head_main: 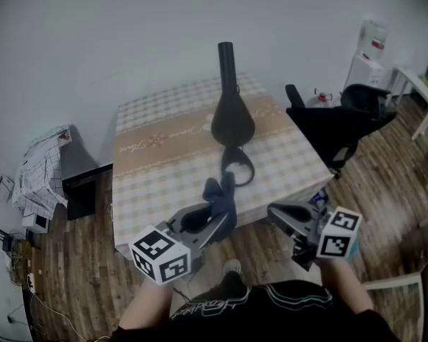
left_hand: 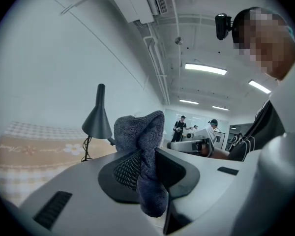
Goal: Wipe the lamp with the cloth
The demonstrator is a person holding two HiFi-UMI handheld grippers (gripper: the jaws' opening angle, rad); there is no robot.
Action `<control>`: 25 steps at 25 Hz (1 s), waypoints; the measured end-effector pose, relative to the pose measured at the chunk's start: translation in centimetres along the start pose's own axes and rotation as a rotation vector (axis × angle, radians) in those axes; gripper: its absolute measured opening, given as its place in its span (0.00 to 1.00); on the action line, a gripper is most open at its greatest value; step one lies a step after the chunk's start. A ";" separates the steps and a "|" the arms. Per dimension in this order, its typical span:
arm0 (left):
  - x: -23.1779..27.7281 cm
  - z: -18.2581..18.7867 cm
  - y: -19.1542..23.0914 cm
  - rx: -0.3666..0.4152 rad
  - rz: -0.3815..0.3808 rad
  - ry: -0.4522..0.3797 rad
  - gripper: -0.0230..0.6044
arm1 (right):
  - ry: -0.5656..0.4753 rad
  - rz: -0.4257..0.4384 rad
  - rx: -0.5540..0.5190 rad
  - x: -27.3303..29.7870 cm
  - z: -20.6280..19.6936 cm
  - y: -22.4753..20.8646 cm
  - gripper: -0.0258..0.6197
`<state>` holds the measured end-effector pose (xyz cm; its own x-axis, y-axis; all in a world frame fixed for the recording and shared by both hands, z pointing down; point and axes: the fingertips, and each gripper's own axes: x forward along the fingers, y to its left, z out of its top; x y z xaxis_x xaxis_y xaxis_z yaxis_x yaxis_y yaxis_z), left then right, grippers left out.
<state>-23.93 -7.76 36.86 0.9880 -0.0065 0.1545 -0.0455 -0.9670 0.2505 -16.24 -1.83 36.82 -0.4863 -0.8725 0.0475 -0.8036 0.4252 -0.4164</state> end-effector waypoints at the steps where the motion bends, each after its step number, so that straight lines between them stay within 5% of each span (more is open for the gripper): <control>1: -0.5 -0.3 -1.1 -0.005 0.006 -0.001 0.15 | -0.010 0.001 -0.001 -0.6 -0.2 0.8 0.06; 13: -4.2 -4.3 -11.9 0.011 -0.053 -0.012 0.15 | -0.028 0.031 -0.057 -6.1 -3.9 9.1 0.06; 25: -5.5 -4.0 -14.9 0.044 -0.055 -0.020 0.15 | -0.031 0.021 -0.072 -8.1 -4.4 11.2 0.06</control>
<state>-29.25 7.73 36.07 0.9916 0.0422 0.1221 0.0150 -0.9764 0.2155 -22.84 11.06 35.75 -0.4930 -0.8700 0.0110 -0.8167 0.4584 -0.3505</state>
